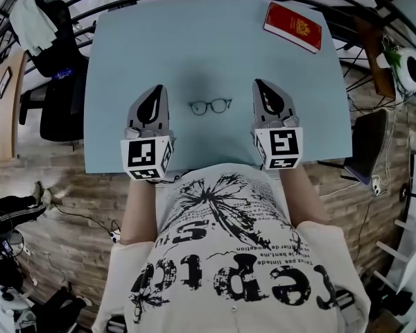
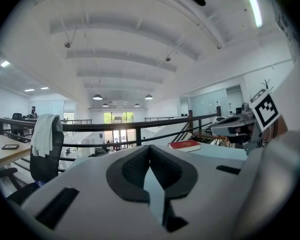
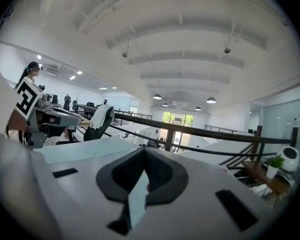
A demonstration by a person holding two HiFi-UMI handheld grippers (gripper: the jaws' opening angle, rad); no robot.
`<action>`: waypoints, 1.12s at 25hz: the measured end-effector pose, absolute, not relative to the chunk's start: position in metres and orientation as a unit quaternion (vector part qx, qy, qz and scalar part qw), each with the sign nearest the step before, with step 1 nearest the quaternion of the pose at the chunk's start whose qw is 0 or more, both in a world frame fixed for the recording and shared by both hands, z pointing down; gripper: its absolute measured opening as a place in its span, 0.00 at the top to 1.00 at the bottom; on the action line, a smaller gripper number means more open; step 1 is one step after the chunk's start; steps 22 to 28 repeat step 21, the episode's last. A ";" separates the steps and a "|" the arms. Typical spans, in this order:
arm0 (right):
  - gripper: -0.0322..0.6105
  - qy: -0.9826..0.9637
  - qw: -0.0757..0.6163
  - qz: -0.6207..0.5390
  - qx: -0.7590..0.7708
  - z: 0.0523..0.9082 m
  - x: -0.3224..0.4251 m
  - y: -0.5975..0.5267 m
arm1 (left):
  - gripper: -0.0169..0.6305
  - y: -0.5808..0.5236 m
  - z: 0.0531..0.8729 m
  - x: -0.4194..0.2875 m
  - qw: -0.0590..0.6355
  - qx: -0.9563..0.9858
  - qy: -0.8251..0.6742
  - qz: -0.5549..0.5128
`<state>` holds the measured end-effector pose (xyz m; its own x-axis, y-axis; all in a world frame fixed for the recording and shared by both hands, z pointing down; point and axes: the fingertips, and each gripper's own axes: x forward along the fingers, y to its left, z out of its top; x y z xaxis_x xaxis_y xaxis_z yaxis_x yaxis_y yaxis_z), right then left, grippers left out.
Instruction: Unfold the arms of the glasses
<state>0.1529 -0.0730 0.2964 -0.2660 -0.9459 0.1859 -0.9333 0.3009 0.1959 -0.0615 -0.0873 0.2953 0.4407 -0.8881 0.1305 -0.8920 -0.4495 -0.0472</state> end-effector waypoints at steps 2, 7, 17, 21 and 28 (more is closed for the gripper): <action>0.94 -0.794 0.139 -0.022 0.591 0.300 0.154 -0.075 | 0.95 -0.089 0.297 -0.060 0.016 0.848 -0.525 0.069; 0.94 -0.795 0.144 -0.019 0.589 0.305 0.152 -0.079 | 0.95 -0.093 0.298 -0.059 0.023 0.848 -0.526 0.066; 0.94 -0.792 0.145 -0.012 0.593 0.314 0.151 -0.090 | 0.95 -0.105 0.311 -0.060 0.042 0.845 -0.529 0.072; 0.94 -0.791 0.146 -0.013 0.594 0.316 0.148 -0.095 | 0.95 -0.110 0.314 -0.062 0.043 0.845 -0.528 0.074; 0.94 -0.791 0.146 -0.013 0.594 0.316 0.148 -0.095 | 0.95 -0.110 0.314 -0.062 0.043 0.845 -0.528 0.074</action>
